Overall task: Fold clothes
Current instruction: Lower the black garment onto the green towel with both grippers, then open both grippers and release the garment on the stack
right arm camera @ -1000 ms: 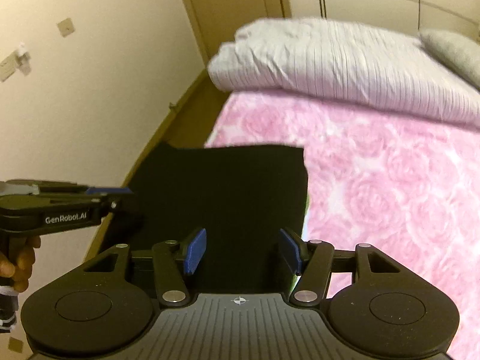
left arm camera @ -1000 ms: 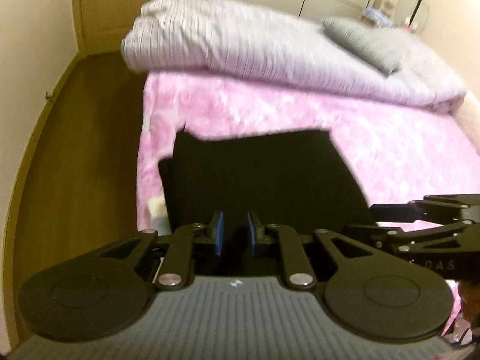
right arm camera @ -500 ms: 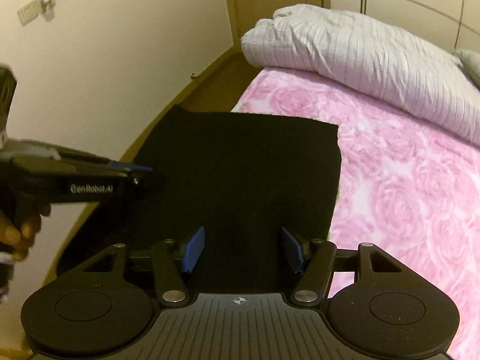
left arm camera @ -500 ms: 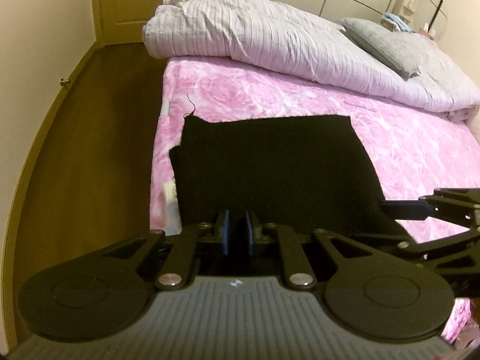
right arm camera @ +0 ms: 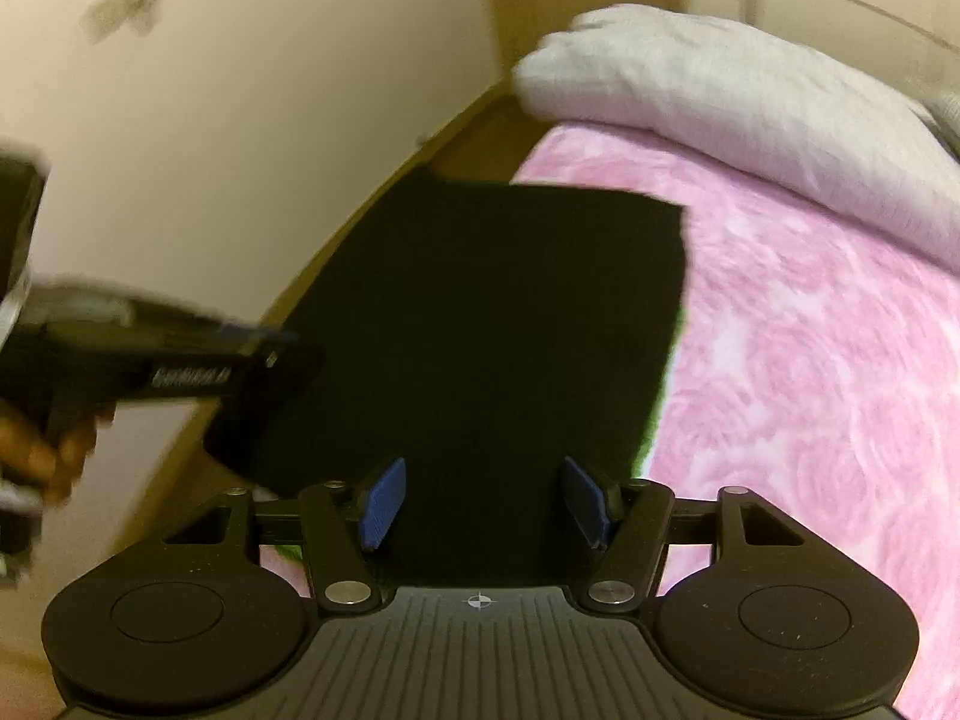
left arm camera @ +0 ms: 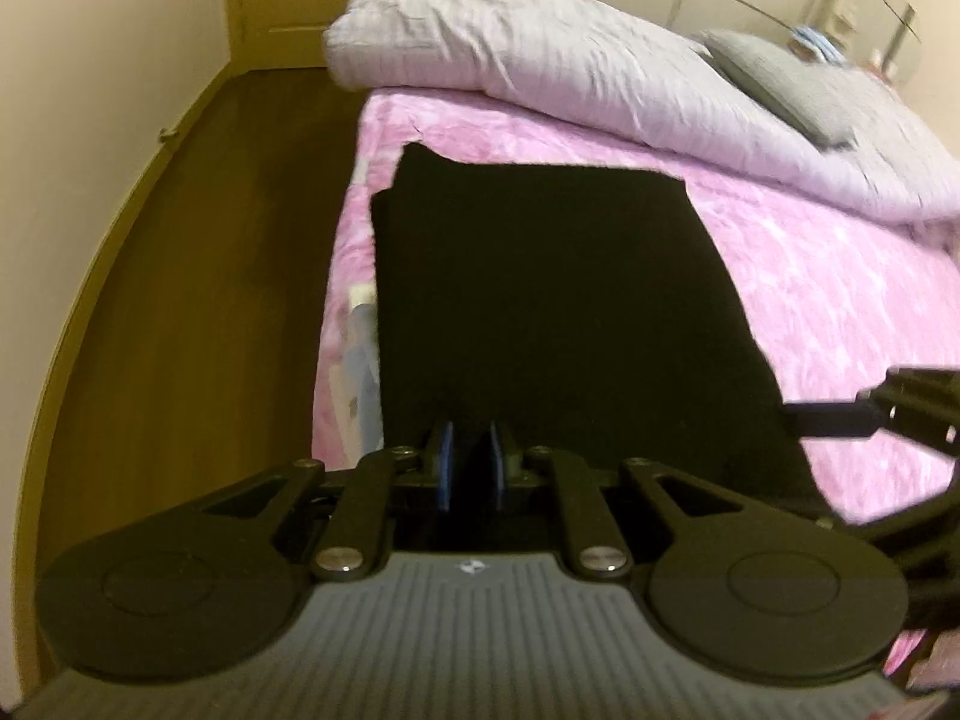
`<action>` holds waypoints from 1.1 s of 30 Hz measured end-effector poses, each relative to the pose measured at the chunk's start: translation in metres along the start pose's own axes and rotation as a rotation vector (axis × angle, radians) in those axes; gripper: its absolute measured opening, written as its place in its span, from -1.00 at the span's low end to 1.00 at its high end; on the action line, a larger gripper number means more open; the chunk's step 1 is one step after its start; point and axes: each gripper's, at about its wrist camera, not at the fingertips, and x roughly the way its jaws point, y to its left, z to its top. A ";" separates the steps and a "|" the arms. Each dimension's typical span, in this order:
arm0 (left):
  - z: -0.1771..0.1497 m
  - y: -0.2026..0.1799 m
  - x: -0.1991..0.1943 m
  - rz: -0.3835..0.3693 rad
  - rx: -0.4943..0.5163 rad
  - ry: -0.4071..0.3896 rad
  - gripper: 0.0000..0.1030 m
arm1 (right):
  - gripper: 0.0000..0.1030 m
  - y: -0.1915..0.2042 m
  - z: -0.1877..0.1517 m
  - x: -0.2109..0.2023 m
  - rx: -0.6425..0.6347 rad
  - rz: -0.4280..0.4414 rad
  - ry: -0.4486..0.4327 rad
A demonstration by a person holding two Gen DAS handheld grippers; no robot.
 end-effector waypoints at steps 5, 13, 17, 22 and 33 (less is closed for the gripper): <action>0.001 -0.018 -0.028 0.076 -0.024 0.022 -0.73 | 0.38 0.000 0.000 -0.018 0.039 0.010 -0.020; -0.011 -0.059 -0.089 0.153 -0.174 0.082 -0.40 | 0.41 -0.026 -0.025 -0.084 0.194 0.054 -0.034; -0.016 -0.095 -0.106 0.198 -0.171 0.114 -0.35 | 0.45 -0.039 -0.032 -0.117 0.219 0.073 -0.043; -0.030 -0.136 -0.126 0.276 -0.227 0.068 -0.35 | 0.45 -0.053 -0.033 -0.146 0.161 0.139 -0.056; -0.071 -0.299 -0.178 0.511 -0.469 -0.063 -0.35 | 0.45 -0.152 -0.048 -0.200 -0.083 0.322 -0.069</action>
